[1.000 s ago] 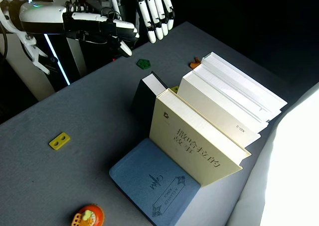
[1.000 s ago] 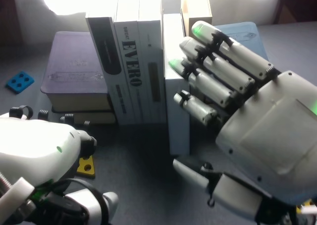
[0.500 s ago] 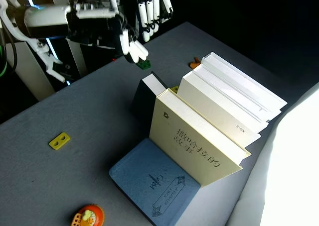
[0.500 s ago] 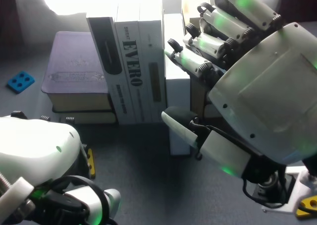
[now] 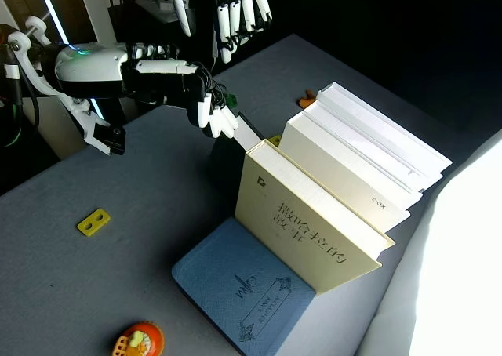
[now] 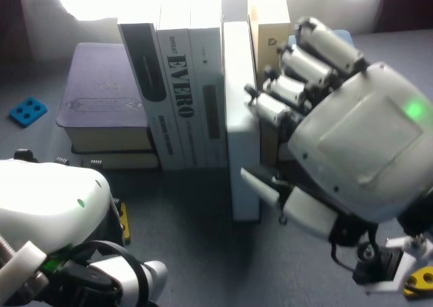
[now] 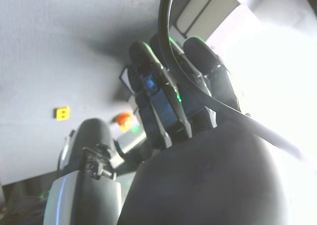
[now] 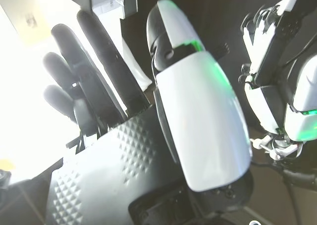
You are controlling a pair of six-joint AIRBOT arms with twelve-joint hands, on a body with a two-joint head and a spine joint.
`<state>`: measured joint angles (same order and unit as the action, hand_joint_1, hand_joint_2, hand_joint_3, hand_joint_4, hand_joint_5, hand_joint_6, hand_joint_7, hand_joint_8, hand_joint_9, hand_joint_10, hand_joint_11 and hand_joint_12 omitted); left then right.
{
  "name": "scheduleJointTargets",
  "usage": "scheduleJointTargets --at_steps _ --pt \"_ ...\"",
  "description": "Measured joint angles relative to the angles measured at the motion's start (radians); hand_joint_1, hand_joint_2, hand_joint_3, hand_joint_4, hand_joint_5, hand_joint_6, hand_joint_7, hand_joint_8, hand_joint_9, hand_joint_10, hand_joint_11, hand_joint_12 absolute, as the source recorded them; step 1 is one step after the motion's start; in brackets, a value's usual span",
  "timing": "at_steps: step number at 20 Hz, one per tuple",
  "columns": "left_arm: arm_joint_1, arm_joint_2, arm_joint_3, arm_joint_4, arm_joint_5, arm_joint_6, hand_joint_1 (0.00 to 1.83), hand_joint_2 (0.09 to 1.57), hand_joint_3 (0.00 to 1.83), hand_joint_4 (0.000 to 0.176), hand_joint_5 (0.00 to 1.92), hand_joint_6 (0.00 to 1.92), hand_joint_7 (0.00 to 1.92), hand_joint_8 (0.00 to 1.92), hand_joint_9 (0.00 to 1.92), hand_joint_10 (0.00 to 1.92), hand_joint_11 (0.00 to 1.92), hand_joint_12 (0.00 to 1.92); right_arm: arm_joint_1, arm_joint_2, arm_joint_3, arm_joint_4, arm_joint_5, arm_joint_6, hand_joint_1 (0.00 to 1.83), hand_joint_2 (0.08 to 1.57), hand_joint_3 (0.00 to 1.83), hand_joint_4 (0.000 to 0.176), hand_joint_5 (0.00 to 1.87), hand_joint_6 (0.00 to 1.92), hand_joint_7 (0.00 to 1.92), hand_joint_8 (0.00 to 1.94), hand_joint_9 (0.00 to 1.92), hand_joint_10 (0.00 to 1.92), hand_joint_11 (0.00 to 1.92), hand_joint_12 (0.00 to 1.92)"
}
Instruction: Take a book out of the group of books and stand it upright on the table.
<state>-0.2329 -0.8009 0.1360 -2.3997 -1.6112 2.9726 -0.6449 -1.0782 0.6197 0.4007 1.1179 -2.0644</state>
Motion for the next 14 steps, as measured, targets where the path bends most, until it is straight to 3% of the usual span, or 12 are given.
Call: scheduleJointTargets --at_steps 6,9,10,13,14 --pt "0.0 0.0 0.0 0.0 0.001 0.0 0.27 1.35 0.0 0.0 0.68 0.0 0.82 0.0 0.47 0.88 0.08 1.61 -0.032 0.005 -0.017 0.024 -0.02 -0.015 0.16 1.27 0.0 0.0 0.59 0.46 0.62 0.41 0.32 1.16 0.0 1.74" --pt "0.0 0.0 0.0 0.0 0.001 0.0 0.27 1.36 0.0 0.0 0.69 0.01 0.85 0.01 0.48 0.9 0.12 1.59 0.003 0.077 -0.091 -0.005 0.006 -0.02 0.18 1.26 0.0 0.0 0.62 0.48 0.67 0.43 0.35 1.17 0.0 1.75" --pt "0.0 0.0 0.0 0.0 0.002 0.0 0.27 1.36 0.0 0.0 0.72 0.02 0.87 0.02 0.49 0.91 0.13 1.6 0.013 0.111 -0.124 -0.014 0.022 -0.024 0.18 1.26 0.0 0.0 0.63 0.55 0.67 0.52 0.37 1.21 0.0 1.78" --pt "0.0 0.0 0.0 0.003 0.002 0.0 0.25 1.37 0.0 0.0 0.83 0.06 0.91 0.06 0.46 1.09 0.14 1.68 0.022 0.172 -0.195 -0.013 0.055 -0.059 0.21 1.26 0.0 0.0 0.69 0.79 0.66 1.05 0.42 1.52 0.07 1.91" --pt "0.0 0.0 0.0 0.005 0.002 0.0 0.27 1.37 0.0 0.0 0.82 0.2 0.84 0.3 0.45 1.2 0.17 1.69 0.01 0.188 -0.217 -0.012 0.063 -0.066 0.2 1.27 0.0 0.0 0.74 0.87 0.7 1.18 0.48 1.56 0.14 1.92"
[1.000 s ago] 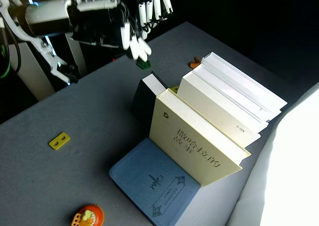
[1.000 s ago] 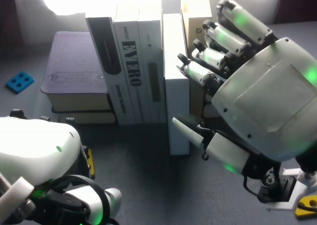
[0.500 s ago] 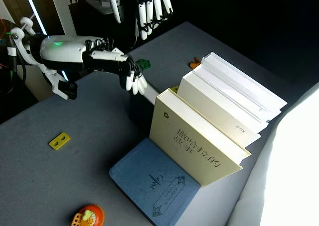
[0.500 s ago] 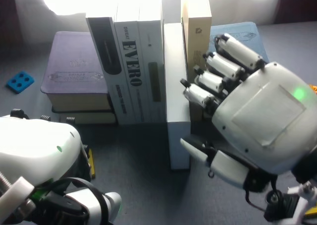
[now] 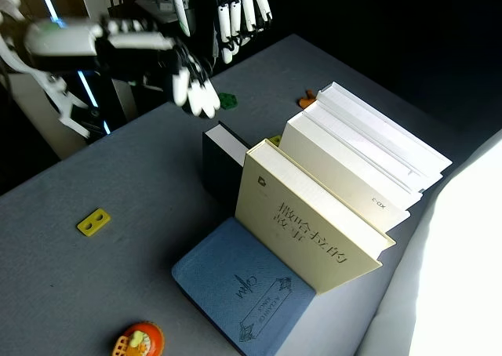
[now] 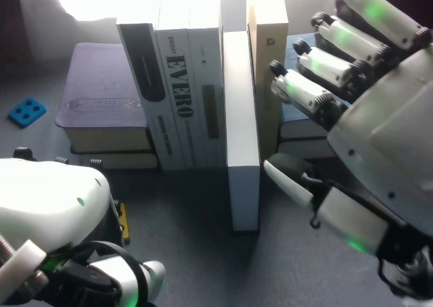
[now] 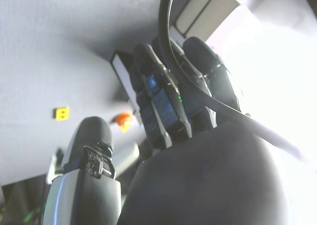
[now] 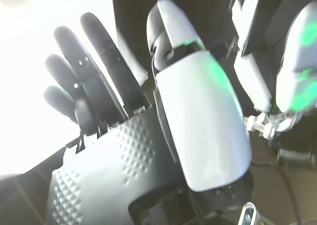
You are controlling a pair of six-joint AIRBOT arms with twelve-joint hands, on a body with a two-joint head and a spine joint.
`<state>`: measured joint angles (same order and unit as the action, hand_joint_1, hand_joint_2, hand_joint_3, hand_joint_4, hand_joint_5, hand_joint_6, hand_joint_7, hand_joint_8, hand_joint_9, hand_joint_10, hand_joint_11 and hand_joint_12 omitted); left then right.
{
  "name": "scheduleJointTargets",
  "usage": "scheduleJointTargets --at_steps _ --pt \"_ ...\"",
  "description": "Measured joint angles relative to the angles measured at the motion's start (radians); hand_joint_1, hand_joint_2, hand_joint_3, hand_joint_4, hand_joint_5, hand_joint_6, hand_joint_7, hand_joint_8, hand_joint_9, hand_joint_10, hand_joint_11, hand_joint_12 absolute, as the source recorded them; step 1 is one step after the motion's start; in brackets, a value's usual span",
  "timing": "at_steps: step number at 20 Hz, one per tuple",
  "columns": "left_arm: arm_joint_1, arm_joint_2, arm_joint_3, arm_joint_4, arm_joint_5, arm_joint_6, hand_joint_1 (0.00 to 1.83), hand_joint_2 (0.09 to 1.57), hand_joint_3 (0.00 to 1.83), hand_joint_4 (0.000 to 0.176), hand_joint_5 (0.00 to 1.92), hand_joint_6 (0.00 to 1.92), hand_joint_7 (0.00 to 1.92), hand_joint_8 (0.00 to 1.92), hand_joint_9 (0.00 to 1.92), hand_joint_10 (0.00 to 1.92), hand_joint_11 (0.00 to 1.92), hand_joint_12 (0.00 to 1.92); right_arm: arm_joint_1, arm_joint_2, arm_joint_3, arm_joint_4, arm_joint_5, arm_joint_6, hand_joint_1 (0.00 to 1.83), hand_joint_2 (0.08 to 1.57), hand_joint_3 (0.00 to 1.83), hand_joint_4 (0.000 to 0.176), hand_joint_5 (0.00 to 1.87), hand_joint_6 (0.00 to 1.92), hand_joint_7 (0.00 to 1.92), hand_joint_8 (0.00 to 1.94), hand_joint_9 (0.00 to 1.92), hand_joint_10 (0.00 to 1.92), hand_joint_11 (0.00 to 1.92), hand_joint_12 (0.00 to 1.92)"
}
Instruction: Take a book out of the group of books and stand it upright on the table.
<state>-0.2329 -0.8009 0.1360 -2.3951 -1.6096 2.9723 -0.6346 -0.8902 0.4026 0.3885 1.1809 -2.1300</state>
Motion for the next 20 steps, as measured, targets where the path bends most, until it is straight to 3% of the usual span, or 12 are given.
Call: scheduleJointTargets --at_steps 1,2,4,5,7,8,9,10,11,12,14,20 --pt "0.0 0.0 0.0 0.001 0.0 0.0 0.29 1.36 0.0 0.0 0.71 0.54 0.72 0.65 0.44 1.29 0.18 1.73 -0.005 0.02 -0.018 0.0 -0.003 0.002 0.19 1.28 0.0 0.0 0.76 0.95 0.72 1.27 0.52 1.6 0.22 1.92" --pt "0.0 0.0 0.0 0.001 0.0 0.0 0.3 1.36 0.0 0.0 0.62 0.93 0.59 1.12 0.41 1.52 0.18 1.88 -0.006 0.039 -0.03 -0.006 -0.003 0.01 0.07 1.29 0.0 0.0 0.78 0.99 0.76 1.4 0.58 1.77 0.32 1.92" --pt "0.0 0.0 0.0 0.001 -0.001 0.001 0.33 1.36 0.0 0.0 0.59 1.32 0.56 1.61 0.45 1.8 0.28 1.92 -0.005 0.083 -0.05 -0.02 0.005 0.049 0.03 1.3 0.0 0.0 0.84 1.1 0.92 1.43 0.79 1.87 0.55 1.92" --pt "0.0 0.0 0.0 0.002 0.0 0.002 0.27 1.37 0.0 0.0 0.63 1.49 0.63 1.7 0.52 1.87 0.34 1.92 -0.005 0.106 -0.053 -0.04 0.006 0.089 0.03 1.29 0.0 0.0 0.89 1.13 1.01 1.45 0.89 1.91 0.69 1.92" --pt "-0.002 0.0 0.0 0.001 -0.003 0.004 0.2 1.38 0.0 0.0 0.67 1.73 0.77 1.83 0.64 1.92 0.5 1.92 0.003 0.136 -0.053 -0.053 -0.008 0.169 0.0 1.29 0.0 0.0 0.99 1.28 1.12 1.6 1.04 1.92 0.86 1.92" --pt "-0.002 0.0 0.0 0.002 -0.004 0.004 0.2 1.38 0.0 0.0 0.67 1.73 0.77 1.83 0.64 1.92 0.5 1.92 0.012 0.152 -0.053 -0.049 -0.025 0.201 0.0 1.29 0.0 0.0 0.99 1.28 1.12 1.6 1.04 1.92 0.86 1.92" --pt "-0.002 0.0 0.0 0.002 -0.006 0.004 0.2 1.38 0.0 0.0 0.81 1.85 0.93 1.92 0.82 1.92 0.72 1.92 0.02 0.171 -0.053 -0.052 -0.042 0.24 0.0 1.28 0.0 0.0 1.09 1.67 1.24 1.8 1.24 1.92 1.1 1.92" --pt "-0.002 0.0 0.001 0.001 -0.008 0.004 0.2 1.4 0.01 0.0 0.88 1.9 1.01 1.92 0.92 1.92 0.83 1.92 0.028 0.188 -0.053 -0.052 -0.068 0.286 0.0 1.3 0.0 0.0 1.18 1.8 1.31 1.86 1.33 1.92 1.21 1.92" --pt "-0.002 0.0 0.001 0.002 -0.008 0.005 0.2 1.42 0.01 0.0 0.97 1.92 1.09 1.92 1.02 1.92 0.92 1.92 0.056 0.21 -0.053 -0.05 -0.124 0.356 0.0 1.32 0.0 0.137 1.21 1.81 1.34 1.88 1.37 1.92 1.28 1.92" --pt "-0.002 0.0 0.001 0.002 -0.008 0.005 0.21 1.44 0.01 0.0 1.02 1.92 1.13 1.92 1.07 1.92 0.94 1.92 0.074 0.222 -0.051 -0.054 -0.163 0.407 0.0 1.33 0.01 0.168 1.23 1.84 1.35 1.89 1.4 1.92 1.33 1.92" --pt "-0.002 0.0 0.001 0.002 -0.009 0.005 0.25 1.44 0.01 0.0 1.06 1.92 1.15 1.92 1.11 1.92 0.96 1.92 0.106 0.227 -0.048 -0.047 -0.23 0.47 0.0 1.34 0.0 0.176 1.23 1.85 1.35 1.89 1.4 1.92 1.34 1.92" --pt "-0.002 0.0 0.001 0.002 -0.011 0.008 0.26 1.45 0.0 0.0 1.01 1.92 1.12 1.92 1.09 1.92 0.99 1.92 0.142 0.216 -0.04 -0.034 -0.348 0.465 0.0 1.34 0.0 0.176 1.22 1.92 1.32 1.94 1.35 1.92 1.29 1.92"
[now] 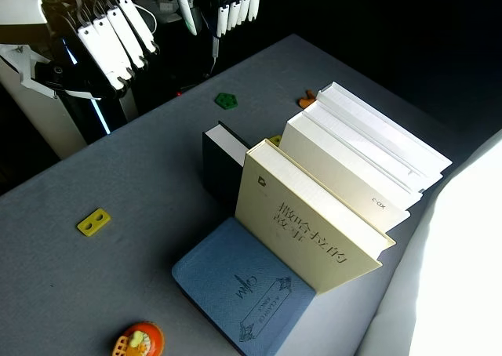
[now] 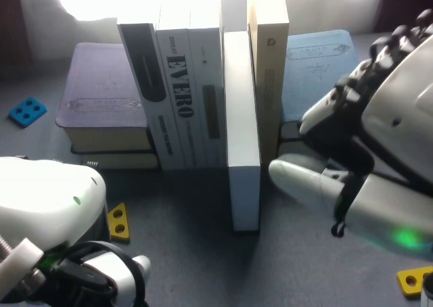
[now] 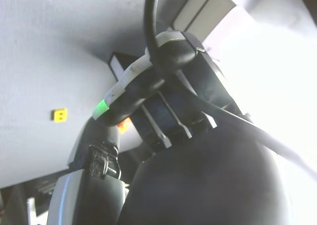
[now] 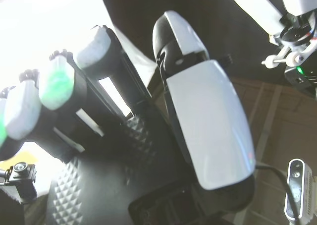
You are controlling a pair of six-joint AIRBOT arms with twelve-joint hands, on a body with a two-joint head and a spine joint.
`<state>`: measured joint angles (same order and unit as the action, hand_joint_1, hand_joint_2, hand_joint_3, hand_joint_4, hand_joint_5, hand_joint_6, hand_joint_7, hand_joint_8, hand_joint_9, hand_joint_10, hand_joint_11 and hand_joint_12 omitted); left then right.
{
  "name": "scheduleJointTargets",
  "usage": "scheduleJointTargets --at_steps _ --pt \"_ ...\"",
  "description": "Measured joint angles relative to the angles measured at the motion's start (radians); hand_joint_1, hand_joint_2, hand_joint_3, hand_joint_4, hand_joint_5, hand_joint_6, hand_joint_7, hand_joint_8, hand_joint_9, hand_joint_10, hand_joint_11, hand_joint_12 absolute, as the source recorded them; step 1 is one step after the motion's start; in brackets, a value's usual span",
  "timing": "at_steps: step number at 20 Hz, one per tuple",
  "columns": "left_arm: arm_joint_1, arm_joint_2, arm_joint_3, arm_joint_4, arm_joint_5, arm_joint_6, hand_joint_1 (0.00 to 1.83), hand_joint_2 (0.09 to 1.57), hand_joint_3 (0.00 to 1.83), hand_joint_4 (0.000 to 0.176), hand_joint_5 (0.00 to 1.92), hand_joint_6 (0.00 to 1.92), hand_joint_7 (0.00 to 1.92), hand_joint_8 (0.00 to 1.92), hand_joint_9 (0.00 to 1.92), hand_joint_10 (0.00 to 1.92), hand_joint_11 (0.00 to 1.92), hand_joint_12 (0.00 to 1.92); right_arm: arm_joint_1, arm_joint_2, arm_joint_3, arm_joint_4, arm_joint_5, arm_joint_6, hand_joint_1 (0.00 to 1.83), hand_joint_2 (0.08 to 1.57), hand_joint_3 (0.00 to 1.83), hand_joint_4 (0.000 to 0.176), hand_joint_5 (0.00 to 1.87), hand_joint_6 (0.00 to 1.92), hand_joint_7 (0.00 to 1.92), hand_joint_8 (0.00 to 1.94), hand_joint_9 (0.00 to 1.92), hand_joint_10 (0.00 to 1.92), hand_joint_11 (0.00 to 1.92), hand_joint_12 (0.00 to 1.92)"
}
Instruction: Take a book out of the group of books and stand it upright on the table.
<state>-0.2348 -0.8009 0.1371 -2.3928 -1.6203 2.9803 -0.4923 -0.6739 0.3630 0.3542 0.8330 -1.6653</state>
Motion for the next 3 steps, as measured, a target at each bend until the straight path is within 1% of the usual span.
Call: scheduleJointTargets --at_steps 2,3 --pt "0.0 0.0 0.0 0.0 0.001 0.0 0.26 1.45 0.0 0.0 1.01 1.92 1.12 1.92 1.09 1.92 0.97 1.92 0.018 -0.002 0.01 -0.007 -0.046 0.009 0.0 1.34 0.0 0.176 1.2 1.92 1.3 1.93 1.32 1.92 1.24 1.92" --pt "0.0 0.0 0.0 0.0 0.001 0.0 0.29 1.44 0.0 0.0 1.0 1.92 1.12 1.92 1.09 1.92 0.96 1.92 0.021 -0.002 0.016 -0.011 -0.057 0.014 0.0 1.35 0.0 0.176 1.21 1.92 1.31 1.94 1.33 1.92 1.25 1.92"
